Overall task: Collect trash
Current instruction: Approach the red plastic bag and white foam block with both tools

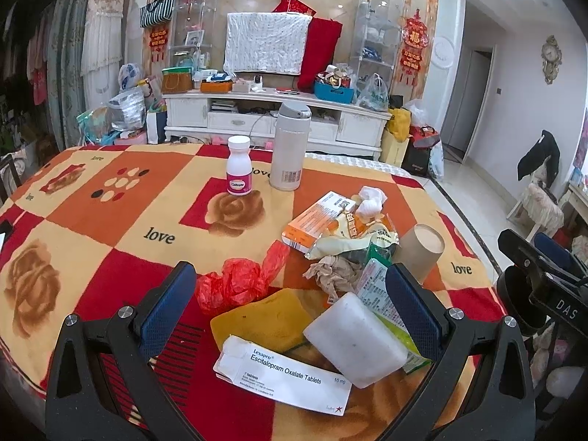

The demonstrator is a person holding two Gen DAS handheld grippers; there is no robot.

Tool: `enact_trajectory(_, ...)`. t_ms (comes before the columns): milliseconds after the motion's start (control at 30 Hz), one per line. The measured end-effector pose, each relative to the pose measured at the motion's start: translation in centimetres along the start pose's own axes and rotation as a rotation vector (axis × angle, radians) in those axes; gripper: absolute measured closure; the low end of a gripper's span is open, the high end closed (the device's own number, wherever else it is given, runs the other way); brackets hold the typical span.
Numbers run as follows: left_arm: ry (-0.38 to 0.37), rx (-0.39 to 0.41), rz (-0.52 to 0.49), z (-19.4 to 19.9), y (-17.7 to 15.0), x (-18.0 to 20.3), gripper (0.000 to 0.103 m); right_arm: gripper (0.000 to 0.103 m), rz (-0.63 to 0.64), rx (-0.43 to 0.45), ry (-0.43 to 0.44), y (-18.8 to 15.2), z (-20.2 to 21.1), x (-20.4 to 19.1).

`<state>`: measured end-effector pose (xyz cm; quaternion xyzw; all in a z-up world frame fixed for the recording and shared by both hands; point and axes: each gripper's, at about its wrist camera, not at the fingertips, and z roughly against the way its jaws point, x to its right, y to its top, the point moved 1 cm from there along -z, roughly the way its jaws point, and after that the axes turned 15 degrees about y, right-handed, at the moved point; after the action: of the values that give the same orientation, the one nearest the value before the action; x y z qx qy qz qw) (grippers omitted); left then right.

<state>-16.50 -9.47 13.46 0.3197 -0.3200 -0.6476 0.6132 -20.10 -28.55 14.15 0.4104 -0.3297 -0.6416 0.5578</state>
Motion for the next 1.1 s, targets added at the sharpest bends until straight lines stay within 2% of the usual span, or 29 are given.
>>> enact_trajectory(1100, 0.005, -0.057, 0.010, -2.0, -1.1, -1.8, 0.001, 0.000, 0.003, -0.056, 0.008, -1.0, -1.9, -0.1)
